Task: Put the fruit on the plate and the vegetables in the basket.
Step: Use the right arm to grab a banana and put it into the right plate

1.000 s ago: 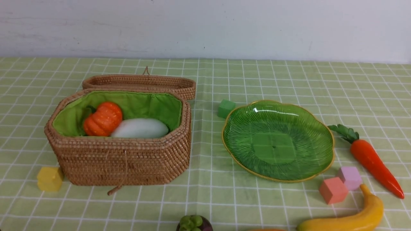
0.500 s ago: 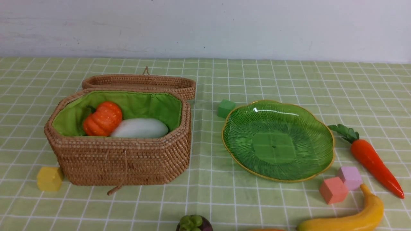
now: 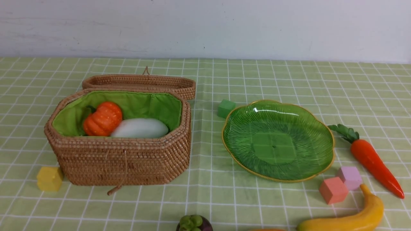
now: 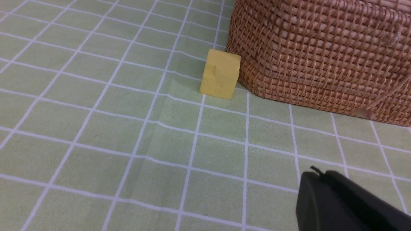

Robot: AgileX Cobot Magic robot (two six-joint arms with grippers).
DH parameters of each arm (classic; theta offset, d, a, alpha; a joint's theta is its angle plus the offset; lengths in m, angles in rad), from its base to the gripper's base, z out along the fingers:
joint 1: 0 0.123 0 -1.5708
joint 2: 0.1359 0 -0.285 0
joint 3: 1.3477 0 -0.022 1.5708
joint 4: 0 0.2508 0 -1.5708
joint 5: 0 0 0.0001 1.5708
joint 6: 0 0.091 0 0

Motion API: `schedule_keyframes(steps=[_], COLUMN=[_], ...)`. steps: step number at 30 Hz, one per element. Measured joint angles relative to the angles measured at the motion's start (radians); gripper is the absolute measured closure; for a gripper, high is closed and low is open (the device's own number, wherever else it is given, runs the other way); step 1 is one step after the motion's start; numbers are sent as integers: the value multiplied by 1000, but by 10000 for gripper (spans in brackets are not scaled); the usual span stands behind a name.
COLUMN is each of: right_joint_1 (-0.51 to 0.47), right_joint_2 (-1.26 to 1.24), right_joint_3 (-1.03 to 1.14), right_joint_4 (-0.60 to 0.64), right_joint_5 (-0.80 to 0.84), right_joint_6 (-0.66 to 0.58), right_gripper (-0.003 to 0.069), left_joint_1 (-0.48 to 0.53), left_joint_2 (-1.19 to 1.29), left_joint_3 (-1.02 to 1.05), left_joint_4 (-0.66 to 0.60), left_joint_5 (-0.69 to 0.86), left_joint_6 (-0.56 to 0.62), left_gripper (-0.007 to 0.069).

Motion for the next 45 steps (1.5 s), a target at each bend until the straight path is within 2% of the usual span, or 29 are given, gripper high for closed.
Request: schedule_keyframes(steps=[8, 11, 14, 22, 25, 31, 36, 39, 45], right_joint_1=[0, 0, 0, 0, 0, 0, 0, 0, 0], right_joint_2=[0, 0, 0, 0, 0, 35, 249, 411, 665], right_joint_3=[0, 7, 11, 11, -1, -245, -548, -645, -675], right_joint_4=[0, 15, 53, 174, 192, 183, 164, 133, 112], right_joint_5=[-6, -64, -187, -670, -747, -563, -332, -235, -167], right_joint_6=[0, 4, 12, 57, 115, 182, 183, 183, 183], right_gripper=[418, 418, 418, 418, 418, 418, 418, 418, 418], left_joint_1=[0, 0, 0, 0, 0, 0, 0, 0, 0], left_joint_2=[0, 0, 0, 0, 0, 0, 0, 0, 0], left_joint_3=[0, 0, 0, 0, 0, 0, 0, 0, 0], left_joint_4=[0, 0, 0, 0, 0, 0, 0, 0, 0], left_joint_5=[0, 0, 0, 0, 0, 0, 0, 0, 0], left_joint_6=[0, 0, 0, 0, 0, 0, 0, 0, 0], left_gripper=[620, 620, 617, 606, 604, 598, 596, 596, 596])
